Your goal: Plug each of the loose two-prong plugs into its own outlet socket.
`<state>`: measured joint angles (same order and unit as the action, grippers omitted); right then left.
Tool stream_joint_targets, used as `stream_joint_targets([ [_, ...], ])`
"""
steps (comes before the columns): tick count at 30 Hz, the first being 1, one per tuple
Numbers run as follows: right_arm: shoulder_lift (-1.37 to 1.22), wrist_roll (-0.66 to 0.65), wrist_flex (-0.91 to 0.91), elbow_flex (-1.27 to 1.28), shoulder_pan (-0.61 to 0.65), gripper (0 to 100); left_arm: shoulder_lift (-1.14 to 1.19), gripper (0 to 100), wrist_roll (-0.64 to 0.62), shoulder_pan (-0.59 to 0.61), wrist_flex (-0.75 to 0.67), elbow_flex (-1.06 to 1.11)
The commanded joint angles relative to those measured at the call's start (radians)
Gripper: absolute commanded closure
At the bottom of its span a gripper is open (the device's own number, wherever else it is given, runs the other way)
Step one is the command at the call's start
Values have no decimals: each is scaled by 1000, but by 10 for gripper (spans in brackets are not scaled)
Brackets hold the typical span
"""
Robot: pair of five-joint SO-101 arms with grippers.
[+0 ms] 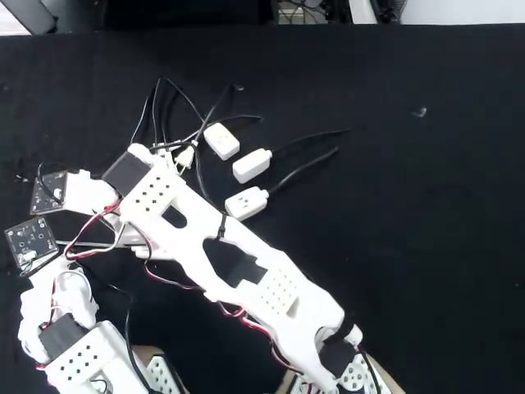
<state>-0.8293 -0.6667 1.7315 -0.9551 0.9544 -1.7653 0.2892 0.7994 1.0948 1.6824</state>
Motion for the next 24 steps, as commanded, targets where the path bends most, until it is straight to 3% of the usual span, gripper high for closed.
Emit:
stream_joint_targets([
  [1,2,8,31,28,41,988,-12,970,8,13,-3,19],
  [24,12,41,18,18,37,987,-12,970,8,13,-2,19],
])
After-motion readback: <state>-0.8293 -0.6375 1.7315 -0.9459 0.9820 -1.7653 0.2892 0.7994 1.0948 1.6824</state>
